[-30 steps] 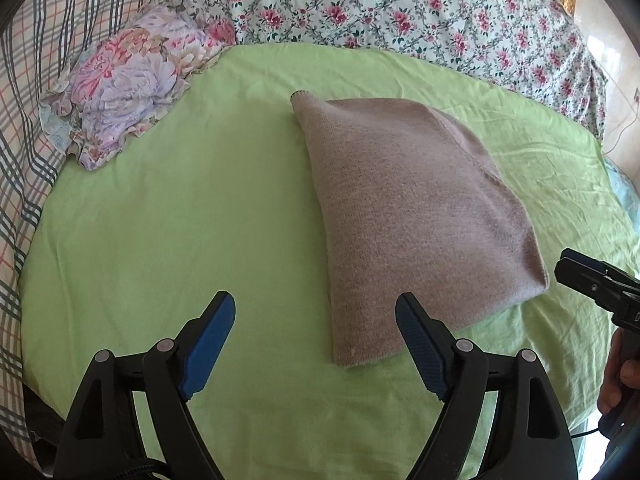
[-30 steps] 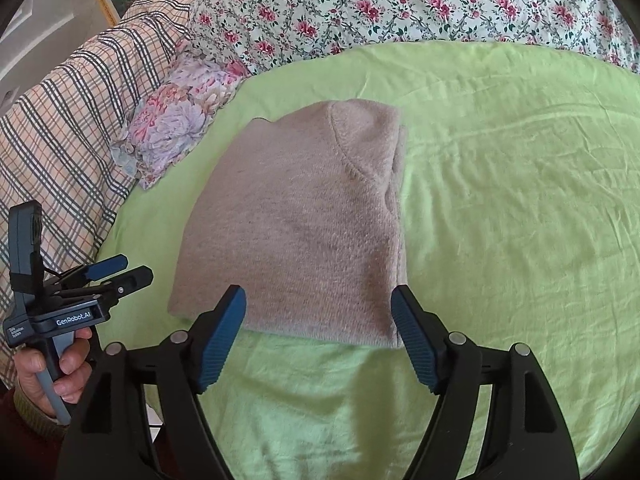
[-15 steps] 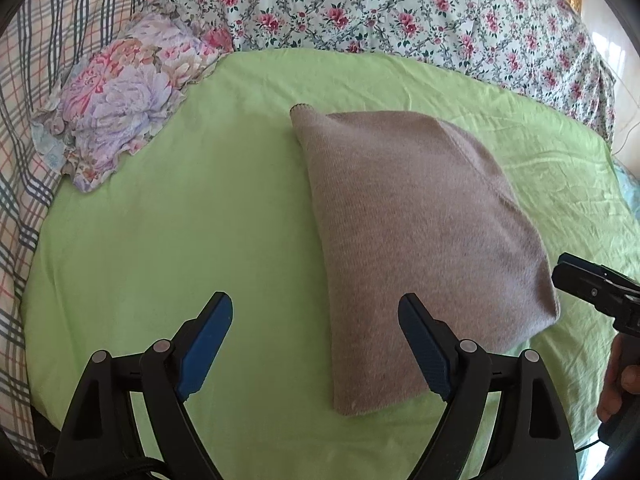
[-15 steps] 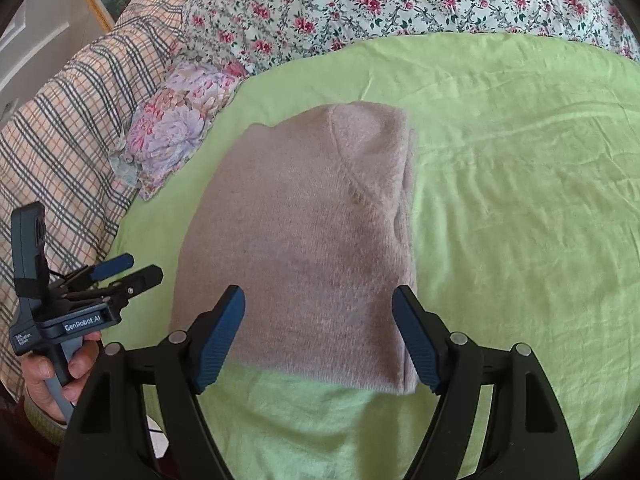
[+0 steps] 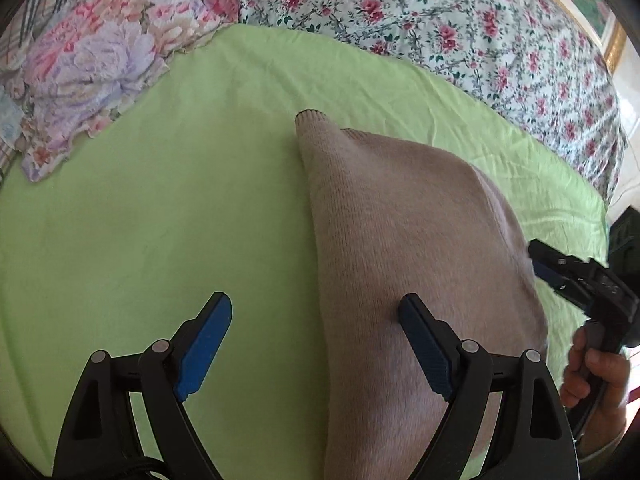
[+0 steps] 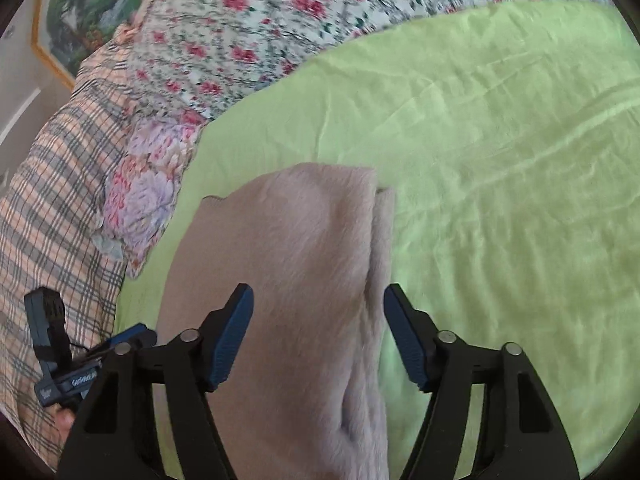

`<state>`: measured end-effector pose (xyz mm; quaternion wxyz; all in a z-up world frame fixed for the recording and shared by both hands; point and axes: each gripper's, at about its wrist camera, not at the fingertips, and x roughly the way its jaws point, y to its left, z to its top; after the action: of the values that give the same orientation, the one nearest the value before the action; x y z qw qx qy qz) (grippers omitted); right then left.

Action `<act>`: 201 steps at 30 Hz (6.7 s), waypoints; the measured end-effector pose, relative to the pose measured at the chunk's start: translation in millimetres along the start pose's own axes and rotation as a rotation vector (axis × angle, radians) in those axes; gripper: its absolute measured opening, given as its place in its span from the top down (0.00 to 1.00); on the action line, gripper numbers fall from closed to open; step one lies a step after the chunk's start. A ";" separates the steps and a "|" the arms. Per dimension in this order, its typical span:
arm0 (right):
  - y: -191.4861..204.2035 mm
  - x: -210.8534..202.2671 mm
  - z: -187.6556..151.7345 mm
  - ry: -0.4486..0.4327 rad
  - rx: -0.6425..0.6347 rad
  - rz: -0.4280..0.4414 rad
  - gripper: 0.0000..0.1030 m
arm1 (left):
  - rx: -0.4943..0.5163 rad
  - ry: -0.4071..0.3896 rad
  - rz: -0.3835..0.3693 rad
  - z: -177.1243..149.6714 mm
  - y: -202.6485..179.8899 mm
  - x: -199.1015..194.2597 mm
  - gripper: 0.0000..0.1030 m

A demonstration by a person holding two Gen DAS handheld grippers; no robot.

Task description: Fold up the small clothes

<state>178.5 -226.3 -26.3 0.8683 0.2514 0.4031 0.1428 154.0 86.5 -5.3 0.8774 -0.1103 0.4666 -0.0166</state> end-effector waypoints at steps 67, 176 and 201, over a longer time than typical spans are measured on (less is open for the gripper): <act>75.9 -105.6 -157.5 0.033 -0.293 -0.133 0.17 | 0.276 0.019 0.149 -131.5 -50.2 -85.7 0.12; 98.1 -64.4 -96.5 0.126 -0.463 -0.166 0.06 | 0.355 -0.029 0.192 -75.6 -75.2 -70.8 0.09; 100.9 -67.6 -90.5 0.110 -0.459 -0.177 0.06 | 0.354 -0.034 0.187 -68.6 -79.8 -71.3 0.09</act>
<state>61.2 -143.6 22.2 0.8885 0.0031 0.4272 0.1675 63.3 5.9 32.4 0.8886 0.0892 0.4498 -0.0147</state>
